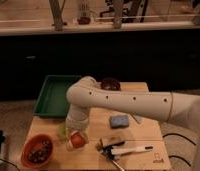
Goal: Place apple in paper cup
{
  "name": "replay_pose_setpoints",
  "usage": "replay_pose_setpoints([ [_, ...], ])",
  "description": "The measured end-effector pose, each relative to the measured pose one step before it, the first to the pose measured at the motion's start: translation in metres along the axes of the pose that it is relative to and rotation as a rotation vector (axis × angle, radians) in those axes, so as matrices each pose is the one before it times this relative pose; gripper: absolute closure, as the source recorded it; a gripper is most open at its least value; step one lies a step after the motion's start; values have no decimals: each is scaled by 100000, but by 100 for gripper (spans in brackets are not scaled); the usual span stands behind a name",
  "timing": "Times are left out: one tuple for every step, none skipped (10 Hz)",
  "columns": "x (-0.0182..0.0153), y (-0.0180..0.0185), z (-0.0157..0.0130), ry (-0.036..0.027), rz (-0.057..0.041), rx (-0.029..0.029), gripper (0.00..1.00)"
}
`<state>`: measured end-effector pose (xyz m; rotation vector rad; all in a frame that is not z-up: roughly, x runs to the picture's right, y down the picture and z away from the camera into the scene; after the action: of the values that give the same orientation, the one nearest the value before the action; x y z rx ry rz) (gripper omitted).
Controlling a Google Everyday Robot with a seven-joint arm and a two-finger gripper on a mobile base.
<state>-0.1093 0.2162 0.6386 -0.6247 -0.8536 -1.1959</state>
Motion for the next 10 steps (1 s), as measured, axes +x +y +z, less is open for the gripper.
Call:
replay_pose_setpoints([
  [146, -20, -31, -172, -150, -798, 100],
  [107, -169, -17, -167, -408, -466, 100],
  [28, -194, -18, -111, -465, -317, 100],
  [82, 23, -41, -158, 35, -235, 98],
  [81, -29, -4, -217, 290, 233, 94],
  [94, 18, -37, -596, 261, 302, 82],
  [82, -7, -75, -217, 52, 53, 72],
  [4, -120, -27, -255, -392, -239, 64],
  [14, -196, -23, -386, -734, -478, 52],
  [63, -89, -36, -299, -397, -196, 43],
])
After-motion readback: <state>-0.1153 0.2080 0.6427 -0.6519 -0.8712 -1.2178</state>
